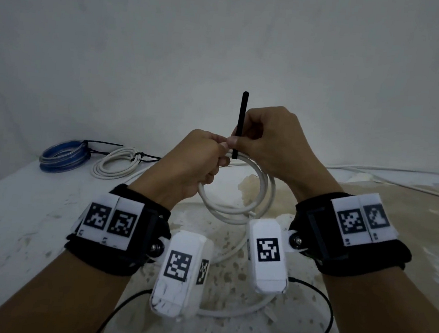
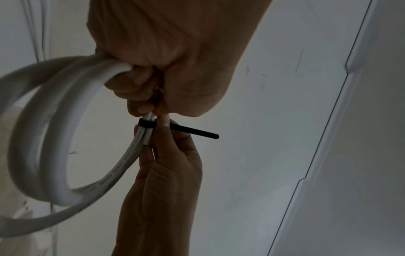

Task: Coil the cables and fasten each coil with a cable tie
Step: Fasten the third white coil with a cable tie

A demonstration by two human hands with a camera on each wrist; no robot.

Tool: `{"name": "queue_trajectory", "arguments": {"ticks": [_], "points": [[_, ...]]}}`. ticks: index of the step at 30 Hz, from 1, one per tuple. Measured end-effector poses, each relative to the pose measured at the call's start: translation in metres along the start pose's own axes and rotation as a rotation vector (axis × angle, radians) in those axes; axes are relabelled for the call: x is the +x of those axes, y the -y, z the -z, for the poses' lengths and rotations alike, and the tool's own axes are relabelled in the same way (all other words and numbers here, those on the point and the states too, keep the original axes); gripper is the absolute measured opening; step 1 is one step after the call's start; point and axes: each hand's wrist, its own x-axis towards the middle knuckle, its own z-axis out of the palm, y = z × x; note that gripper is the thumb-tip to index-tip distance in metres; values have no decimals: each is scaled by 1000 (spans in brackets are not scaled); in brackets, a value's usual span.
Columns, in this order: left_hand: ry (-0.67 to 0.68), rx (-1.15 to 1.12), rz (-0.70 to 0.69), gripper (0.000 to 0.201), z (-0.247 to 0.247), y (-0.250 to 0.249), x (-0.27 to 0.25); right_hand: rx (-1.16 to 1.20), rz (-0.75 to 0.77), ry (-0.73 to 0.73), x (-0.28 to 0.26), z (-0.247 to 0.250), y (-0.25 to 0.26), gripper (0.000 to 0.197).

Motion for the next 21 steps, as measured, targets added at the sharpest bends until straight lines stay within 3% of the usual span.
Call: {"name": "queue_trajectory", "arguments": {"ticks": [4,11,17,21], "points": [[-18,30,-43,17,2,-2,0,74,-21,-23,2,-1,-1,19],[24,187,-163,18,-8,-5,-6,389,-348,19,0,7,-11,25],[1,252,-198,21,-12,-1,-4,479,-464,-2,-3,5,-7,24],[-21,303,-206,23,-13,4,-2,376,-475,-31,-5,-3,-8,23]]}}
